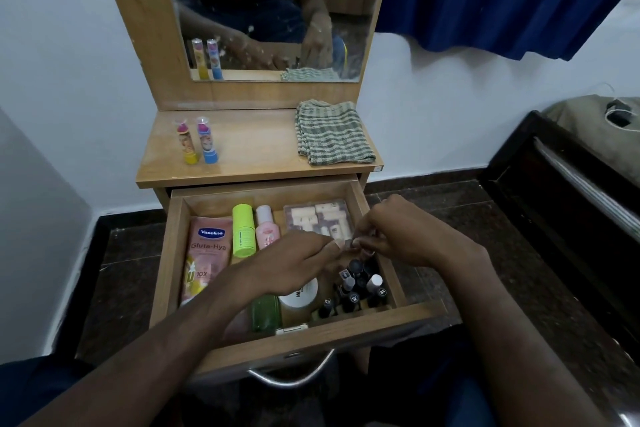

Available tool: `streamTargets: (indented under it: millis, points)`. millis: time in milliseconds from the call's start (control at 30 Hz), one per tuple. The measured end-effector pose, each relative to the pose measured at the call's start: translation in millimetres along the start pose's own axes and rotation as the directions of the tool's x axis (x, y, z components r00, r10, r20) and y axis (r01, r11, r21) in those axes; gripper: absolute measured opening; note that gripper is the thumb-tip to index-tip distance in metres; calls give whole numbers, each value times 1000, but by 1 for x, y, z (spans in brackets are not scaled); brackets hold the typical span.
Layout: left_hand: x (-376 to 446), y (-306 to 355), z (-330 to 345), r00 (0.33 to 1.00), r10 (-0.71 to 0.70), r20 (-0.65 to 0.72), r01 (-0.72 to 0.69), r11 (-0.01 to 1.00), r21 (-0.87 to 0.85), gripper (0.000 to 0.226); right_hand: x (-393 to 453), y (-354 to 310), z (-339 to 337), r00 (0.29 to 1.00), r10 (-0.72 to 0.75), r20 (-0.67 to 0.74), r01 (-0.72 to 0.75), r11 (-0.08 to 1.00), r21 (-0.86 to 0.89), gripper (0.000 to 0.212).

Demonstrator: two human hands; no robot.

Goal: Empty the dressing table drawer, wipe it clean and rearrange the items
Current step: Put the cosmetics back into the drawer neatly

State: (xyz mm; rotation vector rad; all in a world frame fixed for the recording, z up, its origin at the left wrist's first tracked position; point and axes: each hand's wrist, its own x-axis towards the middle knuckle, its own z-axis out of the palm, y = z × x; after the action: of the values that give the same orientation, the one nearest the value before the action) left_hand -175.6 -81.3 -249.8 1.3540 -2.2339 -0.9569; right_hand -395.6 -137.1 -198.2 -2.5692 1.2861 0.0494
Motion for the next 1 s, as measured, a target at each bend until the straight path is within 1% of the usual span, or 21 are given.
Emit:
streamTargets:
  millis: [100,167,233,267,333,400,433,467,533,567,600,633,667,733,800,867,933,1000]
  points:
    - [2,-7,-3,994,10,-108,-1,997,77,51,2,0,1,998,-11,-54,10,1000,-19,15]
    - [-2,-7,-7,981,32,-191,-8,992,124,40,5,-2,2,988,-38,-153,33,999,-35,17]
    - [-6,-3,-14,959,77,-272,-32,986,166,22,8,-9,2,958,-66,-279,63,998,-18,17]
    - [-11,-1,-20,942,86,-324,-24,981,190,17,11,-17,2,937,-71,-342,81,997,14,14]
    - [-23,2,-36,892,83,-445,40,965,260,15,19,-34,5,887,-73,-456,112,992,59,13]
    - [-35,0,-53,814,130,-566,75,943,325,14,29,-51,8,854,-81,-514,137,988,71,16]
    - [-42,-4,-63,763,159,-627,84,937,340,14,35,-60,9,842,-96,-532,160,984,75,17]
    - [-49,-10,-72,701,187,-688,93,933,348,13,41,-69,9,830,-114,-547,188,979,80,19]
    - [-62,-22,-90,548,221,-807,153,922,357,13,55,-87,5,806,-150,-572,242,966,88,23]
    - [-68,-28,-97,480,215,-851,205,915,347,15,63,-96,3,793,-167,-586,268,959,90,27]
    - [-72,-32,-103,431,188,-882,259,911,321,19,71,-105,0,780,-176,-601,285,954,90,31]
    - [-75,-37,-108,407,150,-901,314,903,293,24,80,-113,-3,773,-178,-609,289,953,87,36]
    - [-77,-39,-111,406,113,-907,366,889,275,30,88,-120,-5,772,-175,-611,284,955,86,41]
    - [-78,-44,-114,434,79,-897,435,854,286,39,101,-130,-6,773,-167,-612,277,957,88,51]
    - [-77,-49,-116,471,82,-879,461,826,324,43,111,-137,-7,770,-160,-617,276,956,97,60]
    - [-77,-53,-118,491,86,-867,475,808,349,45,120,-142,-7,777,-155,-610,277,955,110,67]
    - [-77,-54,-120,489,92,-868,481,802,356,46,129,-146,-5,781,-171,-601,299,947,118,68]
    - [-78,-55,-122,484,94,-870,464,816,346,44,136,-149,-2,769,-185,-611,317,942,113,63]
